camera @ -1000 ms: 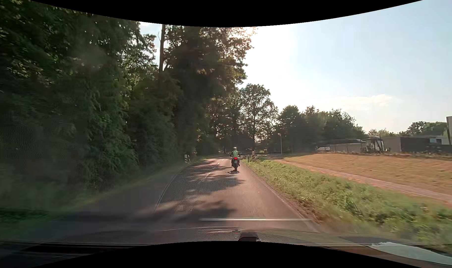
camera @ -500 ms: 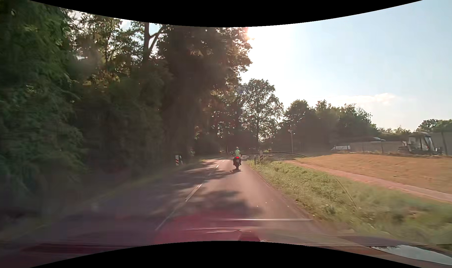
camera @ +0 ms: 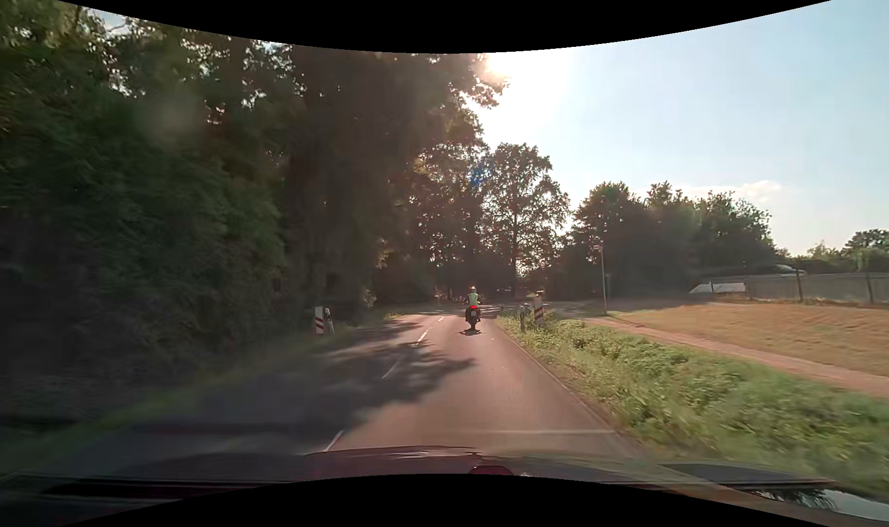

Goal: Follow the waypoints while adhering to traffic rules and regulations

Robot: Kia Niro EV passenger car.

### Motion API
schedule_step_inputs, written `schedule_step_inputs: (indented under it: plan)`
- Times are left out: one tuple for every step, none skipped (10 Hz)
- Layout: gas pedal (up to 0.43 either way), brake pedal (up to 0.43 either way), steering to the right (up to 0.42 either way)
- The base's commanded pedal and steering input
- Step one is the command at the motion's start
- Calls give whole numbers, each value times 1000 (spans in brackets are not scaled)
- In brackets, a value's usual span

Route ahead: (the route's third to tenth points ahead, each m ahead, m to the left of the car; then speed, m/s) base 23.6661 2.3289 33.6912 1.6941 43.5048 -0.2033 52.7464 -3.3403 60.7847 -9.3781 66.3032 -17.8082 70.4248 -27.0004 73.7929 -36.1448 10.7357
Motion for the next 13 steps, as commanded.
schedule_step_inputs:
  plan:
    - [150, 0, -2]
    - [150, 0, -3]
    - [150, 0, 0]
    - [150, 0, 0]
    - [150, 0, 1]
    - [150, 0, 1]
    - [157, 0, 1]
    - [157, 0, 1]
    - [157, 0, 1]
    - [157, 0, 1]
    - [157, 0, 1]
    - [157, 0, 1]
    - [157, 0, 1]
